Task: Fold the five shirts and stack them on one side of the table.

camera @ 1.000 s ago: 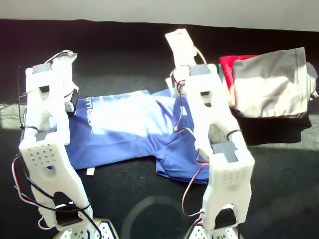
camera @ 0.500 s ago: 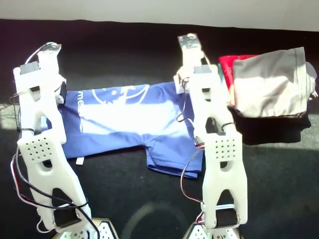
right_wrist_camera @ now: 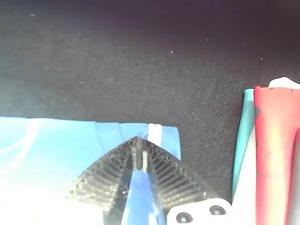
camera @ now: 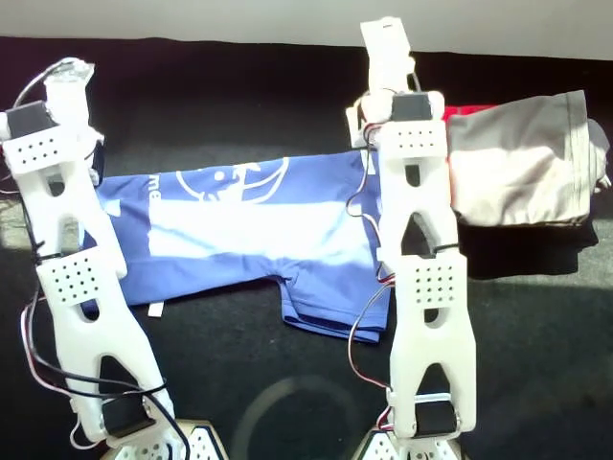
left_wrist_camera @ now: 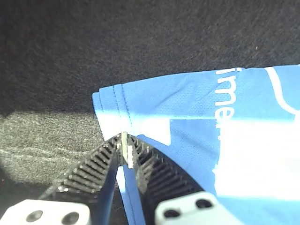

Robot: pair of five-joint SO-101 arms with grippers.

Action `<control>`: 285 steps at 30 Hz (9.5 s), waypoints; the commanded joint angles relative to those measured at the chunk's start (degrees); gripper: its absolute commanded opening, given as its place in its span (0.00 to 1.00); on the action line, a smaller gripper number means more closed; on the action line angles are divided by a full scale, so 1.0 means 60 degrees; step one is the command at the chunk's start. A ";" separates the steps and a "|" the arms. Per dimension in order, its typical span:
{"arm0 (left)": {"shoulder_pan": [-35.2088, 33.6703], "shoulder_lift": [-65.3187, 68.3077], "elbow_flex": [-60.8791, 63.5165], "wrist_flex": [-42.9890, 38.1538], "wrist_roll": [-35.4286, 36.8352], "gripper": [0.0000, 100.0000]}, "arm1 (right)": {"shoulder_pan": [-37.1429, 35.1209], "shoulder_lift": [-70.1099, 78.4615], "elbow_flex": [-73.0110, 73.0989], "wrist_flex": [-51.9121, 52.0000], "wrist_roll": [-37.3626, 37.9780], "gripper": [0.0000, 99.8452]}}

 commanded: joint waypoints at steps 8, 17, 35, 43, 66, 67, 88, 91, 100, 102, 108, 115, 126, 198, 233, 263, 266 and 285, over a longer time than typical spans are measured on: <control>-0.0242 -0.2352 0.1810 0.0234 0.0103 0.01 | -0.0212 -0.0183 -0.3905 0.2747 -0.0044 0.01; -0.0271 -0.6176 0.8520 -0.0322 0.0059 0.01 | -0.1062 -0.3392 -0.1473 0.2762 -0.0044 0.01; -0.0930 -0.8418 1.7385 -0.7341 0.0073 0.01 | -0.4154 -1.4073 1.7297 -0.0667 0.2081 0.02; -0.0901 -0.8418 1.7663 -0.7575 0.0088 0.01 | -0.3832 -1.3810 2.1165 -0.3993 0.3370 0.16; -0.0945 -0.8388 1.7663 -0.7707 0.0938 0.01 | -0.3788 -0.8491 1.8864 -0.4549 0.4733 0.12; -0.0945 -0.8388 1.7663 -0.7707 0.0938 0.01 | -0.3729 -0.8491 1.8747 -0.4549 0.4733 0.07; -0.0960 -0.8388 1.7663 -0.7707 0.0938 0.01 | -0.2220 -0.6938 1.1802 -0.1546 0.4777 0.01; -0.0960 -0.8388 1.7663 -0.7707 0.0938 0.01 | -0.2234 -0.5766 1.0308 -0.1810 0.4733 0.01; -0.0960 -0.8388 1.7678 -0.7707 0.0938 0.01 | -0.2000 -0.2454 0.6234 -0.1575 0.3473 0.22; -0.0960 -0.8388 1.7678 -0.7692 0.0938 0.01 | -0.1795 -0.2044 0.5385 -0.1502 0.2886 0.22; -0.0960 -0.8388 1.7678 -0.7692 0.0938 0.01 | -0.1209 -0.1868 0.3538 -0.1355 0.1201 0.19; -0.0960 -0.8403 1.7663 -0.7707 0.0938 0.01 | -0.1209 -0.1853 0.1092 0.0769 0.1128 0.19; -0.1663 -0.9355 1.5568 -0.5758 0.2081 0.17 | -0.1165 -0.1868 -0.1150 0.2733 0.1158 0.19; 0.5473 -0.8725 0.9355 -0.0234 0.2403 0.01 | 0.0901 -1.8835 2.3949 -0.3055 0.1363 0.19; 0.7275 -0.6469 0.7216 -0.1919 0.2974 0.16 | 0.2747 -2.4652 2.9810 -0.5150 0.2447 0.19; 0.6645 -0.1868 0.4256 -0.3634 0.2535 0.01 | 0.2733 -2.4667 2.9810 -0.5150 0.2447 0.19; 0.6630 -0.1429 0.3597 -0.4132 0.2945 0.01 | 0.2733 -2.4681 2.9810 -0.5150 0.2447 0.19; 0.5795 -0.1311 0.1121 0.0264 0.3897 0.01 | 0.2733 -2.4696 2.9810 -0.5150 0.2447 0.19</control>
